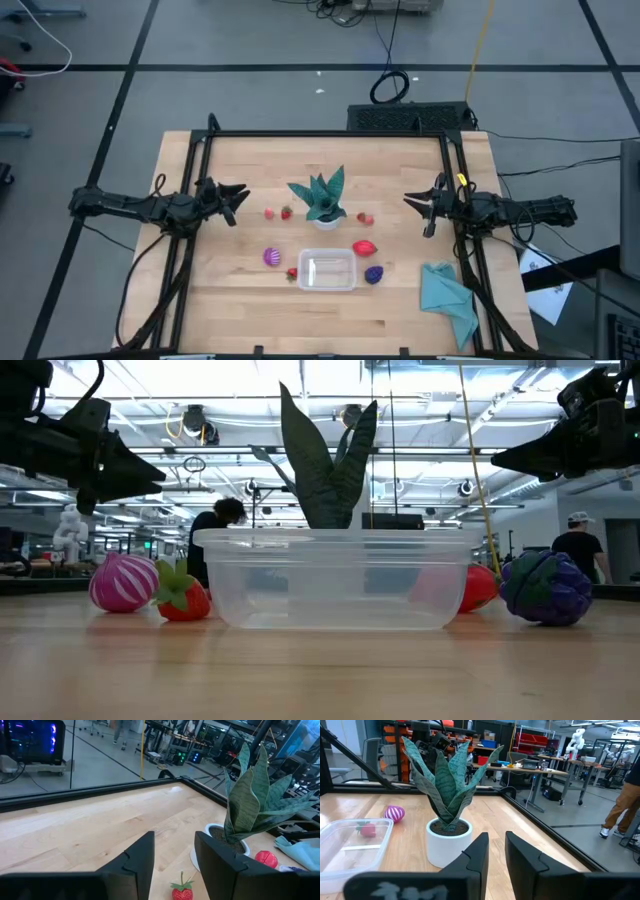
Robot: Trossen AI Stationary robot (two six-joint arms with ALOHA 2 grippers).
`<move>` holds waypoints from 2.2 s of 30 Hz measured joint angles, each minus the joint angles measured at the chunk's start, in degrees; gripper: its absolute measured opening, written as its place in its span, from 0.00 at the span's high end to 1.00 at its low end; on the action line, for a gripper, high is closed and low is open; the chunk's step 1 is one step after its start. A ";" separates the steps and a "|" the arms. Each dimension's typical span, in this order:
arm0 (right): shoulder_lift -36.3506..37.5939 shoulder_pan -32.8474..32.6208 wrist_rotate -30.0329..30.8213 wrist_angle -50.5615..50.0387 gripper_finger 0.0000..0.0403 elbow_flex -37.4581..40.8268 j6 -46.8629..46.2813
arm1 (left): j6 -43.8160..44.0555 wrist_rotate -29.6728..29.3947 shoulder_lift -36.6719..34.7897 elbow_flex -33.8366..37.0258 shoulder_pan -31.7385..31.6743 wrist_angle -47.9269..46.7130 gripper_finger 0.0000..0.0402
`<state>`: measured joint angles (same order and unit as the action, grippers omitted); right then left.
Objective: Pick and placing Produce into tupperware
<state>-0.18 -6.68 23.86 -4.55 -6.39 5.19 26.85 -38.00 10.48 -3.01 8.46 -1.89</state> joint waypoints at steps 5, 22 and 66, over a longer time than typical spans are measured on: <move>-0.01 -0.01 0.01 0.00 0.87 0.00 0.00 | 0.00 -0.02 0.00 -0.02 0.01 0.00 0.64; -0.01 0.00 0.01 0.02 0.87 -0.01 0.00 | 0.00 -0.01 -0.01 -0.01 0.00 0.01 0.64; -16.82 -0.17 -21.40 12.81 0.86 -37.99 20.66 | -29.59 1.79 11.18 -49.03 -0.07 -23.51 0.64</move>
<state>-17.00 -6.85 2.47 8.26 -44.38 25.85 -2.74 -36.20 21.66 -52.04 8.39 -25.40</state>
